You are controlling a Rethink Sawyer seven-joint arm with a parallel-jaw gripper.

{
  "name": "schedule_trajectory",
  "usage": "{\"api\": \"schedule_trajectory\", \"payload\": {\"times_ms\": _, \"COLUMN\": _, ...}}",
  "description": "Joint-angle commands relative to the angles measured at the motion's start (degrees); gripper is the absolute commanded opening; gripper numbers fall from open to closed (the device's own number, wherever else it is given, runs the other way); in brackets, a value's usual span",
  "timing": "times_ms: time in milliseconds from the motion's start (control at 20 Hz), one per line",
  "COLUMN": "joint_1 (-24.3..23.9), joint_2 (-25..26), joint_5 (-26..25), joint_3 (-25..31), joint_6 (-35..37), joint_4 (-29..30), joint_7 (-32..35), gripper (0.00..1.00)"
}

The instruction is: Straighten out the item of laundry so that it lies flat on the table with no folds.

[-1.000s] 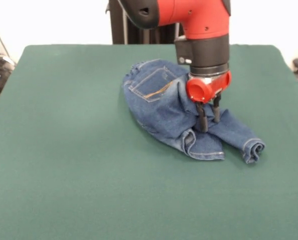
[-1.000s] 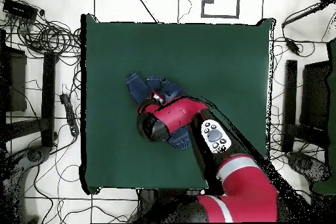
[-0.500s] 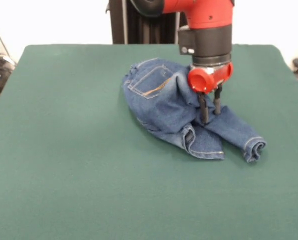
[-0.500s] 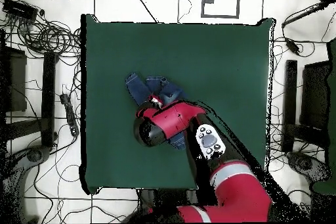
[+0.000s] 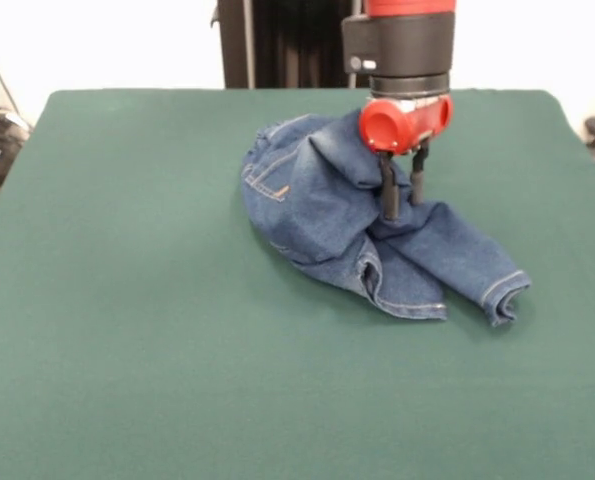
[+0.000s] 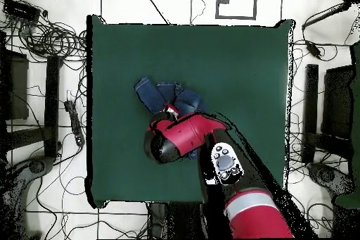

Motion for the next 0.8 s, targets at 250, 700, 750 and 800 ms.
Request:
{"api": "schedule_trajectory", "payload": {"times_ms": 250, "joint_1": 4.69, "joint_2": 4.24, "joint_5": 1.49, "joint_3": -4.33, "joint_6": 2.78, "joint_4": -0.17, "joint_7": 9.94, "gripper": 1.00}}
{"api": "schedule_trajectory", "payload": {"times_ms": 700, "joint_1": 7.84, "joint_2": 9.55, "joint_5": 3.13, "joint_3": -7.93, "joint_6": -1.51, "joint_4": -2.38, "joint_7": 13.00, "gripper": 1.00}}
{"api": "schedule_trajectory", "payload": {"times_ms": 750, "joint_1": 7.99, "joint_2": 10.09, "joint_5": 3.37, "joint_3": -8.14, "joint_6": -1.89, "joint_4": -2.49, "joint_7": 13.08, "gripper": 1.00}}
{"api": "schedule_trajectory", "payload": {"times_ms": 800, "joint_1": 8.18, "joint_2": 10.84, "joint_5": 3.62, "joint_3": -8.45, "joint_6": -2.53, "joint_4": -2.59, "joint_7": 13.33, "gripper": 1.00}}
